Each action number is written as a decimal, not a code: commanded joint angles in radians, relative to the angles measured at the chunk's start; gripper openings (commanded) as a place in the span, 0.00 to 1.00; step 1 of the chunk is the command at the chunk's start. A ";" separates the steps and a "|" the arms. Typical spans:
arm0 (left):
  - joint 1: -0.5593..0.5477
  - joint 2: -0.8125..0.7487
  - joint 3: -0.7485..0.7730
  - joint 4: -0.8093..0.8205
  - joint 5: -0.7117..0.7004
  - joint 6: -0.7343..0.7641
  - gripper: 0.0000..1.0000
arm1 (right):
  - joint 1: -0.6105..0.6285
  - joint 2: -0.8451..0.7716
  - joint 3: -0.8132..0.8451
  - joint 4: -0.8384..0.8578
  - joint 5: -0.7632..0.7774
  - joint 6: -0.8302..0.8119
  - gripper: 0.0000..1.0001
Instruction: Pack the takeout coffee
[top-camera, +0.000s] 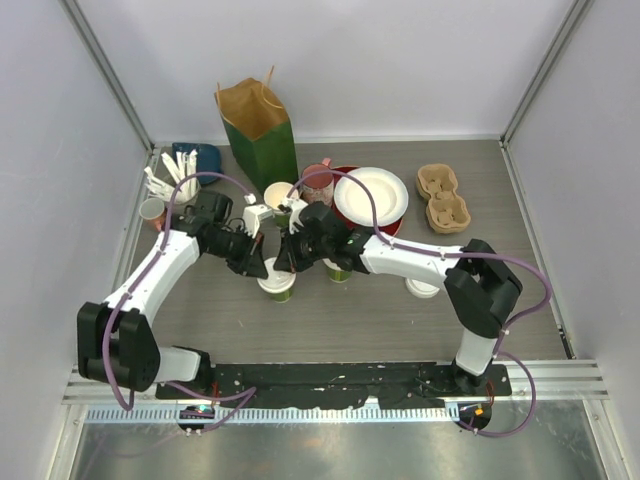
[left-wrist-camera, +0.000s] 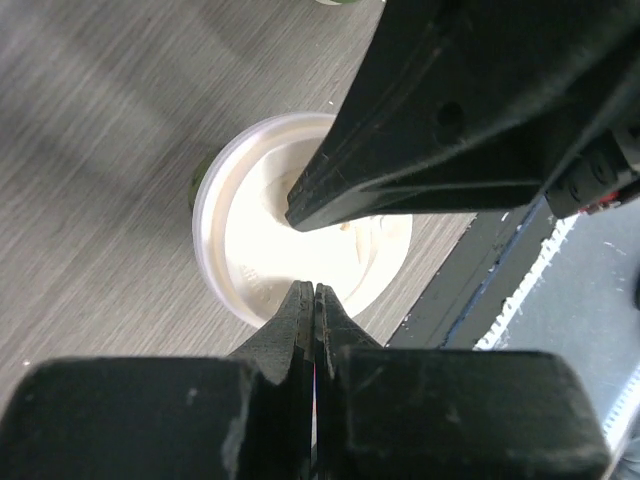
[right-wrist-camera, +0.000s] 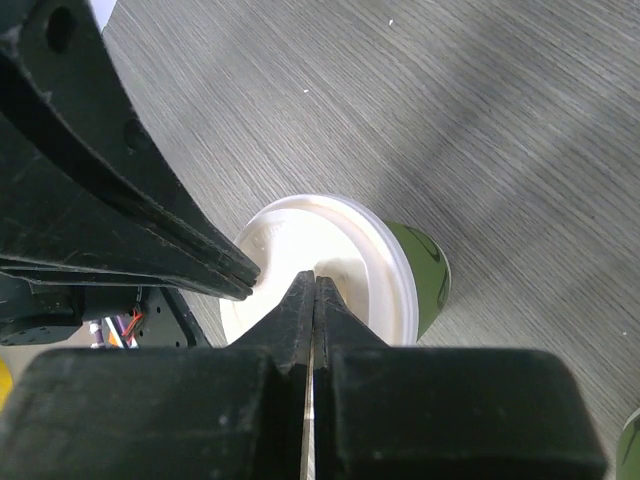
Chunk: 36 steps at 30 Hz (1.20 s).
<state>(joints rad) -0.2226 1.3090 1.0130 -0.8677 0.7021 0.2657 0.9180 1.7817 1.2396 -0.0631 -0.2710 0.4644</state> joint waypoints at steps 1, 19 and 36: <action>-0.001 0.029 0.004 0.027 0.014 -0.016 0.00 | 0.008 -0.022 -0.031 -0.040 0.035 0.002 0.01; 0.006 -0.149 0.252 -0.063 -0.042 -0.023 0.10 | 0.045 -0.093 0.322 -0.233 0.070 -0.144 0.01; 0.065 -0.111 0.452 0.039 -0.345 -0.072 0.75 | -0.332 -0.438 0.184 -0.466 0.460 -0.190 0.87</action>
<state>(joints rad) -0.1612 1.1744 1.3499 -0.9066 0.4053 0.1944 0.6552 1.3907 1.4963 -0.4847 0.1242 0.2710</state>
